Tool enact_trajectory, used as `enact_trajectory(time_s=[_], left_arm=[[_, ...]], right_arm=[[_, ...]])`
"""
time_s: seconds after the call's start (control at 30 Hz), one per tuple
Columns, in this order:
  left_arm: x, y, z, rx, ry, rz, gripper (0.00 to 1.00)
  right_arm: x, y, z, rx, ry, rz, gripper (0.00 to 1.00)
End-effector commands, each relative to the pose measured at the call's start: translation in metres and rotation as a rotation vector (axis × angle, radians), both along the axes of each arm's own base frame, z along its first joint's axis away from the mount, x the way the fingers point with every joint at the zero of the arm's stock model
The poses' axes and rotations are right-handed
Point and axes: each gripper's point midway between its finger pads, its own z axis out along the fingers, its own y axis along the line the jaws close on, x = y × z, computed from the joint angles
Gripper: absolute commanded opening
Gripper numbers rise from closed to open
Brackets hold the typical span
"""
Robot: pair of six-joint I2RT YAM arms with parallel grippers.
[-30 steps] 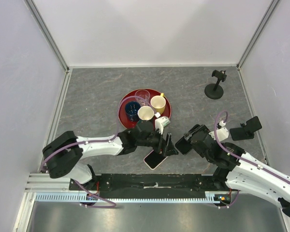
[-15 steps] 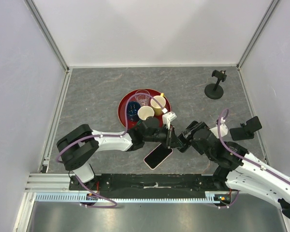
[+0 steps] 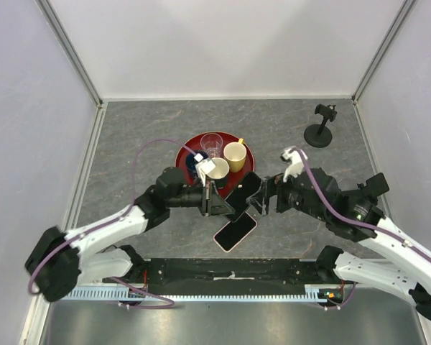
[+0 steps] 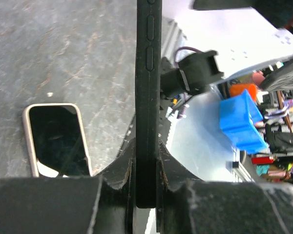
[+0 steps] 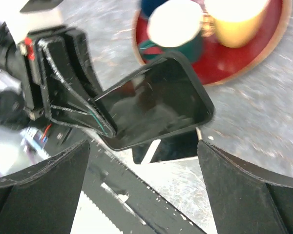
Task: Place the phone on the phone stand
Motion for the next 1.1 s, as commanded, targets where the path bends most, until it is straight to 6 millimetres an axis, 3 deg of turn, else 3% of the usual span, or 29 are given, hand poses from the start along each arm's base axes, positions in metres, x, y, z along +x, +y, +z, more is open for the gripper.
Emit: enact_trajectory(time_s=[0.0,0.13,0.27,0.43,0.47,0.6,0.73,1.07], left_arm=[[-0.039,0.023,0.049,-0.085,-0.151,-0.155,0.02],[-0.057,0.039,0.065,-0.141,-0.193,-0.162,0.02],[-0.068,0.048,0.073,-0.178,-0.218,-0.168,0.02],[-0.074,0.053,0.086,-0.207,-0.280,-0.188,0.02],[-0.075,0.054,0.088,-0.210,-0.295,-0.194,0.02],[-0.077,0.053,0.094,-0.230,-0.318,-0.216,0.02],[-0.076,0.051,0.095,-0.239,-0.318,-0.227,0.02],[-0.073,0.044,0.095,-0.264,-0.305,-0.245,0.02]], right_arm=[[-0.035,0.044,0.036,-0.031,-0.095,0.463,0.98],[-0.017,0.040,0.067,-0.010,-0.159,0.428,0.97],[-0.017,0.034,0.083,0.038,-0.190,0.494,0.98],[-0.016,0.033,0.066,0.095,-0.097,0.621,0.98],[-0.037,0.037,0.070,0.174,-0.059,0.748,0.98],[-0.052,0.041,0.081,0.341,-0.042,0.905,0.87],[-0.056,0.045,0.075,0.411,0.009,0.919,0.75],[-0.049,0.054,0.066,0.423,0.046,0.899,0.55]])
